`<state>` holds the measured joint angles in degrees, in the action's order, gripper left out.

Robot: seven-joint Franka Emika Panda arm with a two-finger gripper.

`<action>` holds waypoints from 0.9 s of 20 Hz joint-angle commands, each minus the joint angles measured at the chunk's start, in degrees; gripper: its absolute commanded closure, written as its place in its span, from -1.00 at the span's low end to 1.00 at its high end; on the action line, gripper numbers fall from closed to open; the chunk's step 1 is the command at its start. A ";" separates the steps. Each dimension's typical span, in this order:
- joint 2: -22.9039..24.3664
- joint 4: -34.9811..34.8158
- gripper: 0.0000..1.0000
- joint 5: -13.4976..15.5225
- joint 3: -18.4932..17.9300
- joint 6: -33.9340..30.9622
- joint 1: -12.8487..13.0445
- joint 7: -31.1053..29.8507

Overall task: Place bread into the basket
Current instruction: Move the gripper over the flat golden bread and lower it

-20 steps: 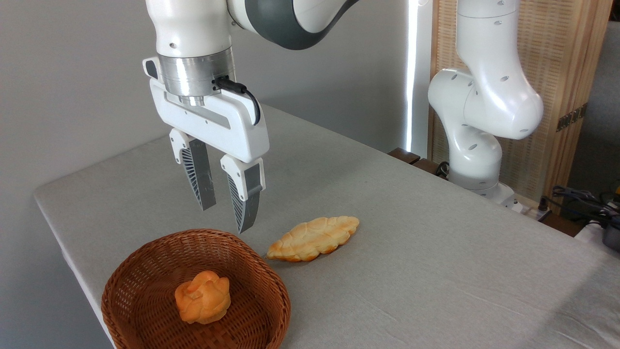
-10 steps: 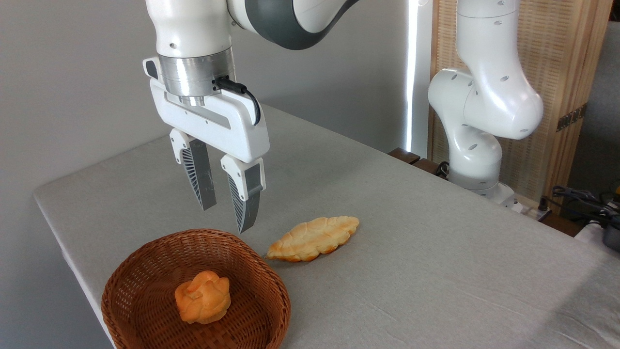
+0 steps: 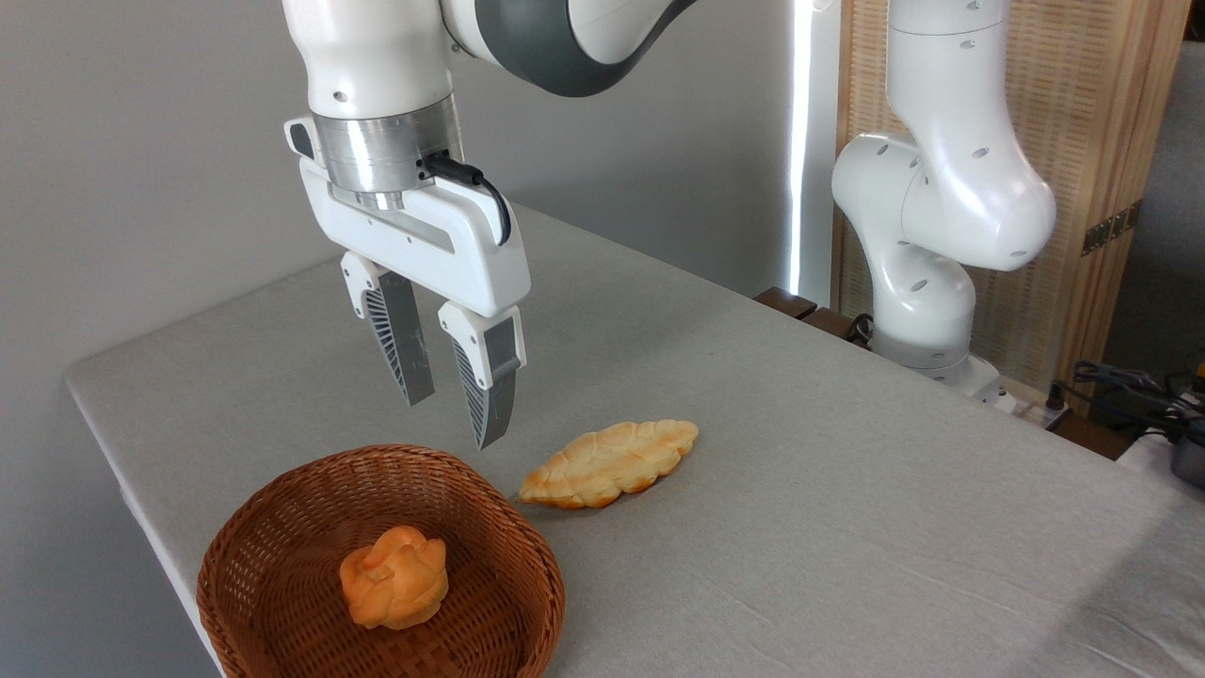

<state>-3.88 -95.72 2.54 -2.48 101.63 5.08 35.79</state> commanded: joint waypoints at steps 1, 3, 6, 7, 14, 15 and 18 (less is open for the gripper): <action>0.63 -1.39 -1.00 -0.07 0.98 -1.26 -0.16 0.95; 1.24 -2.01 -1.00 -0.07 0.98 -1.26 -0.16 0.95; 1.94 -4.55 -1.00 -0.51 1.07 -0.73 -0.16 1.47; 2.65 -5.87 -1.00 -0.51 0.99 -0.73 -0.16 2.60; 7.57 -16.25 -1.00 -0.60 0.90 0.68 -0.16 12.19; 7.57 -16.86 -1.00 -0.60 0.90 0.68 -0.16 13.50; 7.57 -18.53 -1.00 -0.60 0.98 0.85 -0.07 14.48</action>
<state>1.85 -110.40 2.53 -1.63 101.40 5.09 47.60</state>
